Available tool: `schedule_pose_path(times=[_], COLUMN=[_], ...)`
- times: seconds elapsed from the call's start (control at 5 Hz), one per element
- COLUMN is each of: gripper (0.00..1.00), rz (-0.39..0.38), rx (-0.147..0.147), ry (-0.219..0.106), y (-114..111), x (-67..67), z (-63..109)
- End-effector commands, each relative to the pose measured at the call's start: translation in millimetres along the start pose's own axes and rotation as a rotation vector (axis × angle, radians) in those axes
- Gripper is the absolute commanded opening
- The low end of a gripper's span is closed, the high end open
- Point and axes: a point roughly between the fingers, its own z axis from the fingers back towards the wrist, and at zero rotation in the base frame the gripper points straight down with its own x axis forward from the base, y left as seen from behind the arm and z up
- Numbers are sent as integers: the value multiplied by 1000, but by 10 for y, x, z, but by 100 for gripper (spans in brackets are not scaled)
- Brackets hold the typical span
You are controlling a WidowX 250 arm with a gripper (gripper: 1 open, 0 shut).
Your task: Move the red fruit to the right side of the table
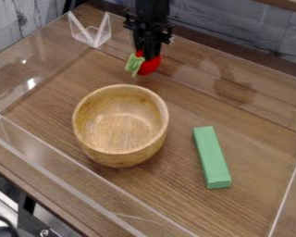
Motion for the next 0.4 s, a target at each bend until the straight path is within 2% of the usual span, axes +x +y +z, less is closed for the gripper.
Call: schedule_pose_path(times=[0.0,0.2], gripper=[0,0], rz=[-57,-100], rx=[27,18], ry=[-52,-44], y=[13,-29], x=[81,92], z=[183,147])
